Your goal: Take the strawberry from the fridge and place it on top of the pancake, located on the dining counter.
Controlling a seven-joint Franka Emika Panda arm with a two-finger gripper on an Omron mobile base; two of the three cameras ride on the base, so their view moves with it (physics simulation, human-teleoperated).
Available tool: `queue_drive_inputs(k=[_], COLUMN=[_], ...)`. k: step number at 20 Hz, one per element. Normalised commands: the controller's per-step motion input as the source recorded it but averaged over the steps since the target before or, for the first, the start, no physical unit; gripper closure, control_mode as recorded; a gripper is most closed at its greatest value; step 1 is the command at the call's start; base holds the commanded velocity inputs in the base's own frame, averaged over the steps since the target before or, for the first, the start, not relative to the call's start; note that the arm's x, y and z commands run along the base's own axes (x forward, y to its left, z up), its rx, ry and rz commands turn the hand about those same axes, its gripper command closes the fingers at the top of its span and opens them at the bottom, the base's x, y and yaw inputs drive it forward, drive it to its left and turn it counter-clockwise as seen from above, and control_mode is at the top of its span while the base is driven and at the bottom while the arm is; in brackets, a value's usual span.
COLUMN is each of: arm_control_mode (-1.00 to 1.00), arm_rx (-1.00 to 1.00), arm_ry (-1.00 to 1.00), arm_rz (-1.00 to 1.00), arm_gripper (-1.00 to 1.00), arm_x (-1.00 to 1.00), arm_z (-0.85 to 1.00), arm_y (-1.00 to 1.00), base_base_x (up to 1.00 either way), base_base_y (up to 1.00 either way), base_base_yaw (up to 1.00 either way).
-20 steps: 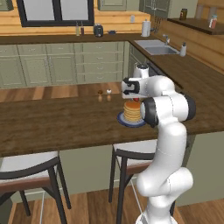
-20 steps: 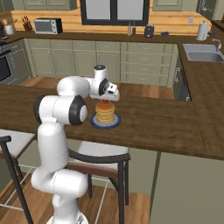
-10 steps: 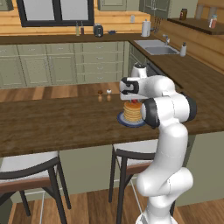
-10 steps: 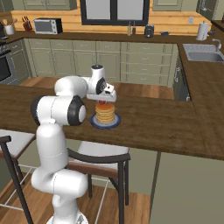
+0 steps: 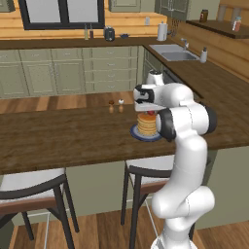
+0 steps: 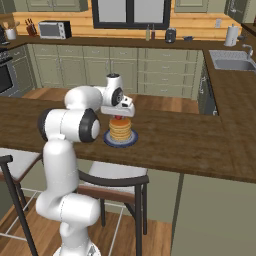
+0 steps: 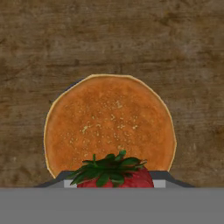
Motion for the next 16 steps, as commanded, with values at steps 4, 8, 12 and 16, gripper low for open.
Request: queue_drive_inputs(k=[4,8,12,16], arm_control_mode=[-1.0,-1.0,-1.0,-1.0], arm_rx=[0.0,0.0,0.0,0.0], arm_ry=[0.01,0.05,0.0,0.02], arm_rz=[0.0,0.0,0.0,0.0], arm_gripper=[1.0,1.0,1.0,1.0], arm_x=[0.1,0.2,0.28,0.09], arm_z=[-0.1,-0.31,-0.08,-0.1], arm_y=[-0.03,0.11,0.0,0.0], base_base_x=[0.0,0.0,0.0,0.0], base_base_y=[0.0,0.0,0.0,0.0], base_base_yaw=[0.0,0.0,0.0,0.0])
